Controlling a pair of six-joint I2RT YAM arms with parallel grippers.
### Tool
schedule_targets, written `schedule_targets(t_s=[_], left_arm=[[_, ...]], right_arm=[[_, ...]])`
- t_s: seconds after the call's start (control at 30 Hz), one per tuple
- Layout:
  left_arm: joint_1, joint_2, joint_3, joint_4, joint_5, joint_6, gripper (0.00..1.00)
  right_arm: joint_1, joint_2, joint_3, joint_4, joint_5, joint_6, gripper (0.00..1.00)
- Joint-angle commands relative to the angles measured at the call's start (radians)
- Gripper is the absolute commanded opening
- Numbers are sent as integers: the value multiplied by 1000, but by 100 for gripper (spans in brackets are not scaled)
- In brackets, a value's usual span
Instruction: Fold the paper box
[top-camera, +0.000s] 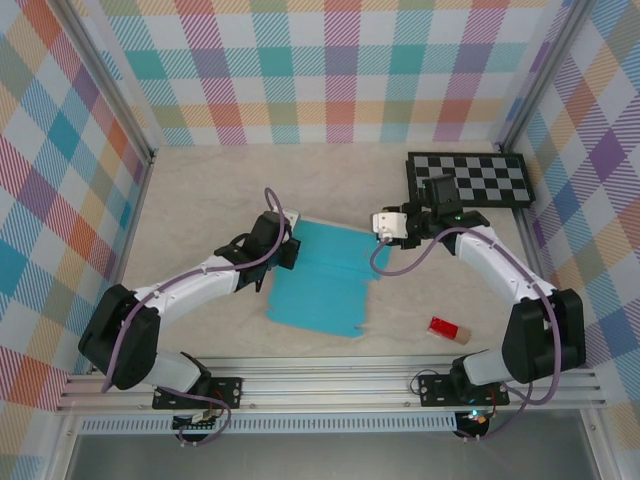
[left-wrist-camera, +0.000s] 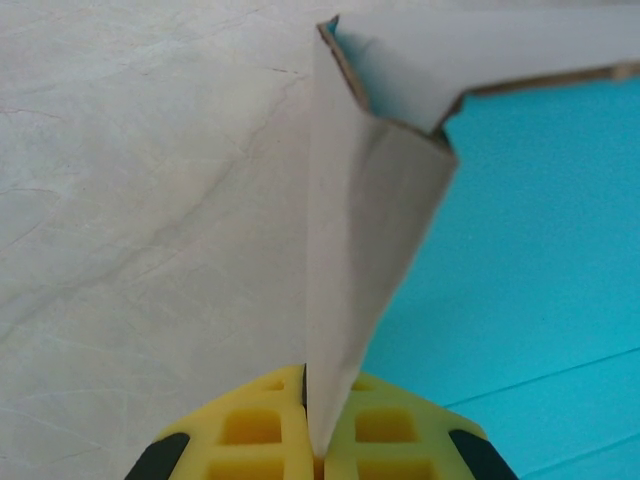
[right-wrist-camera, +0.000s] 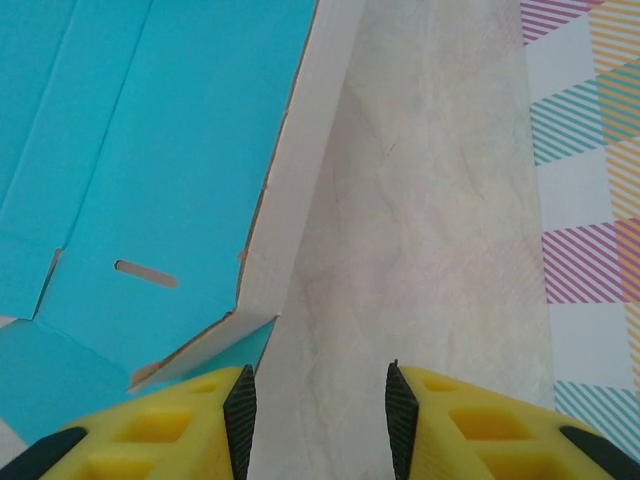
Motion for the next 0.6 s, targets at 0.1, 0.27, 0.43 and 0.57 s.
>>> schedule_targets(t_s=[0.1,0.27,0.43,0.57], left_arm=[[12,-13,-12,46,23,-21,0],[12,-6,-10,55,34,-28,0],[12,-11,-19,88,90,-30,0],[12,-19,-28,96,98,-29,0]], right_arm=[[37,30,-16,10,25,-57,42],[75,27,-36,51,37,-38,41],[98,27,-27,62,16,-6,35],[108,33,-15,48,24,-9,26]])
